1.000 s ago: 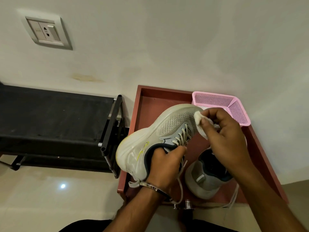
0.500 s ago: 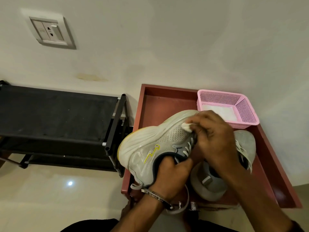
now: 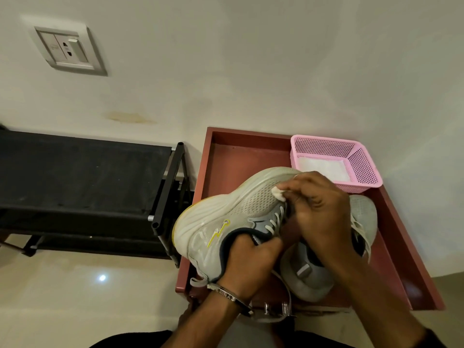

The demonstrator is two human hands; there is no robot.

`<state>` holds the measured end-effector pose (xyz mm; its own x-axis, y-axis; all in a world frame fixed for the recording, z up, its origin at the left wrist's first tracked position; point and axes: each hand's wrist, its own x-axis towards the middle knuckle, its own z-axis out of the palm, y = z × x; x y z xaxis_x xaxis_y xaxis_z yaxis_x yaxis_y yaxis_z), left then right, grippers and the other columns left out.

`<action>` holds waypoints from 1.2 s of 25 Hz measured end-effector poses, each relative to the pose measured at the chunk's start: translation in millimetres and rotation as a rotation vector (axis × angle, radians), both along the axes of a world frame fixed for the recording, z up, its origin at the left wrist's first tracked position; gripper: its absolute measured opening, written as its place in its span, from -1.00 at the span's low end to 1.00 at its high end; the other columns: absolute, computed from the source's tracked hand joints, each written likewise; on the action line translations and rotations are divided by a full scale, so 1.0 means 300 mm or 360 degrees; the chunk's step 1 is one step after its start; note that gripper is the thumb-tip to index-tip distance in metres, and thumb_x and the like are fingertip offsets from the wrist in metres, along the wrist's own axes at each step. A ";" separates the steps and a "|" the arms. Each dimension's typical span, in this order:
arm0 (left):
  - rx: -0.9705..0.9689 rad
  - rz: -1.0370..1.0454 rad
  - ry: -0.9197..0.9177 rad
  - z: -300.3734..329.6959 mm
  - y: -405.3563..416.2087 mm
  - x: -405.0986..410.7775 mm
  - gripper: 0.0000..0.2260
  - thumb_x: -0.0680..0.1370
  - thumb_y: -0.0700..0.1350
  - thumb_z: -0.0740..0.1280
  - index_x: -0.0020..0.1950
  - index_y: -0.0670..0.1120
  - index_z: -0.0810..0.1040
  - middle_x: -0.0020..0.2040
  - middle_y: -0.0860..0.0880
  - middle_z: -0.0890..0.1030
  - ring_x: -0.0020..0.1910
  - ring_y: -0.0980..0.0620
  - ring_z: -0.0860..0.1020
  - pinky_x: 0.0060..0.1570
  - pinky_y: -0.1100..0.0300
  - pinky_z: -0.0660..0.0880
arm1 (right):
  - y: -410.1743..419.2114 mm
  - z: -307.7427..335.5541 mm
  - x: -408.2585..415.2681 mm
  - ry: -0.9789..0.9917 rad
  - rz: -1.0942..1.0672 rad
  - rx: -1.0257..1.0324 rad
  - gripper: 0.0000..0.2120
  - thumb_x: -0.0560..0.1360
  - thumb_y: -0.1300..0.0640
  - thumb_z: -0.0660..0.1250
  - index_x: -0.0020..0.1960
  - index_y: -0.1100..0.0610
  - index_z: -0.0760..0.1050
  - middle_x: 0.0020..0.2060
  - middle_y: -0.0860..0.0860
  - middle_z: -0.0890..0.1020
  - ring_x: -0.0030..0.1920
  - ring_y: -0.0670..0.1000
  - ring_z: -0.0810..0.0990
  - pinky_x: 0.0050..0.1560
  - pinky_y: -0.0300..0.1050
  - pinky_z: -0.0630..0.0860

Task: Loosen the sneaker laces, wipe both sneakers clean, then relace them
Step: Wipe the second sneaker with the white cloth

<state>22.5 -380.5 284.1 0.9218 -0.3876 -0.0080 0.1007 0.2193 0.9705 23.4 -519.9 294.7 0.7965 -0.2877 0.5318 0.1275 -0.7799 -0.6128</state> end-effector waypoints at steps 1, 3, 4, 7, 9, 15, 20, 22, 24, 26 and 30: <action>-0.0002 0.0000 0.0026 -0.016 0.000 0.002 -0.68 0.43 -0.41 0.37 -0.07 0.02 0.61 -0.21 0.28 0.69 -0.10 0.36 0.61 -0.09 0.48 0.48 | 0.044 0.002 -0.012 0.0013 0.0102 0.0060 -0.80 0.41 0.39 0.45 -0.07 0.14 0.71 -0.13 -0.02 0.65 -0.06 -0.01 0.63 -0.04 -0.04 0.58; 0.0055 0.0033 0.0114 -0.033 0.005 0.003 -0.74 0.42 -0.42 0.36 -0.20 -0.04 0.60 -0.33 0.13 0.67 -0.23 0.21 0.62 -0.21 0.34 0.52 | 0.127 0.018 -0.048 0.0035 0.0426 0.0064 -0.73 0.37 0.48 0.40 -0.09 0.18 0.71 -0.13 -0.02 0.65 -0.05 -0.04 0.64 -0.02 -0.16 0.56; 0.0060 0.0037 0.0116 -0.032 0.007 0.000 -0.76 0.41 -0.40 0.36 -0.21 -0.05 0.61 -0.32 0.10 0.67 -0.23 0.19 0.62 -0.20 0.30 0.53 | 0.123 0.019 -0.051 0.0038 0.0481 0.0017 -0.72 0.36 0.49 0.39 -0.08 0.18 0.71 -0.13 -0.02 0.65 -0.05 -0.03 0.63 -0.02 -0.15 0.56; 0.0031 0.0024 -0.0011 -0.018 0.001 -0.007 -0.72 0.37 -0.27 0.36 0.00 0.02 0.63 -0.10 0.26 0.70 0.00 0.34 0.62 0.02 0.43 0.49 | -0.013 -0.009 0.002 0.0014 0.0073 -0.0070 -0.77 0.43 0.41 0.43 -0.04 0.14 0.69 -0.12 -0.02 0.64 -0.06 -0.01 0.61 -0.05 0.02 0.58; 0.0076 0.0049 -0.0021 -0.029 -0.001 -0.007 -0.71 0.35 -0.22 0.35 0.00 0.07 0.60 -0.09 0.36 0.67 0.02 0.42 0.58 0.04 0.50 0.45 | -0.009 -0.008 0.005 0.0075 -0.0079 0.0022 -0.82 0.47 0.33 0.43 0.00 0.11 0.68 -0.10 -0.05 0.62 -0.05 -0.05 0.61 -0.05 0.01 0.58; 0.0474 0.0013 -0.0160 -0.089 -0.006 -0.031 -0.77 0.48 -0.24 0.34 0.12 -0.19 0.59 0.04 0.08 0.61 0.05 0.34 0.47 0.14 0.43 0.37 | 0.075 0.026 -0.003 0.0096 0.0426 -0.0281 -0.82 0.48 0.34 0.36 -0.01 0.15 0.68 -0.10 -0.01 0.58 -0.03 -0.01 0.55 0.02 -0.17 0.47; 0.0578 -0.0026 -0.0227 -0.117 -0.017 -0.050 -0.67 0.44 -0.10 0.35 0.21 0.00 0.54 0.25 0.09 0.53 0.34 0.11 0.44 0.37 0.30 0.28 | 0.039 0.018 0.022 0.0115 0.0116 -0.0207 -0.74 0.42 0.39 0.33 -0.09 0.11 0.70 -0.12 -0.04 0.60 -0.04 0.01 0.58 0.02 -0.18 0.48; 0.0648 0.0018 -0.0326 -0.130 -0.017 -0.049 -0.61 0.41 -0.06 0.35 0.24 -0.06 0.52 0.26 0.05 0.52 0.33 0.10 0.43 0.39 0.28 0.25 | 0.110 0.034 -0.010 0.0089 0.0481 -0.0222 -0.72 0.39 0.40 0.29 -0.11 0.14 0.70 -0.13 -0.02 0.62 -0.06 0.00 0.59 0.01 -0.16 0.48; 0.0646 -0.0008 -0.0303 -0.149 -0.014 -0.051 -0.53 0.39 0.13 0.28 0.23 -0.05 0.56 0.27 0.03 0.57 0.33 0.08 0.47 0.42 0.09 0.32 | 0.069 0.036 0.004 0.0062 0.0520 -0.0266 -0.70 0.35 0.43 0.30 -0.11 0.15 0.71 -0.13 -0.01 0.62 -0.07 0.03 0.58 -0.01 -0.10 0.50; 0.0675 -0.0021 -0.0251 -0.167 -0.014 -0.055 -0.46 0.39 0.21 0.23 0.26 -0.04 0.58 0.29 0.02 0.58 0.37 0.07 0.45 0.41 0.01 0.33 | -0.019 0.013 0.034 0.0035 0.0176 -0.0275 -0.73 0.37 0.39 0.32 -0.12 0.12 0.71 -0.15 -0.02 0.61 -0.07 0.04 0.57 -0.03 -0.06 0.50; 0.0661 0.0020 -0.0229 -0.159 -0.022 -0.053 -0.50 0.37 0.16 0.21 0.28 0.07 0.51 0.33 0.05 0.53 0.39 0.09 0.41 0.45 0.06 0.28 | 0.049 0.018 0.015 0.0088 0.0217 -0.0137 -0.76 0.39 0.37 0.33 -0.14 0.12 0.71 -0.15 -0.04 0.64 -0.07 -0.01 0.60 -0.04 -0.04 0.53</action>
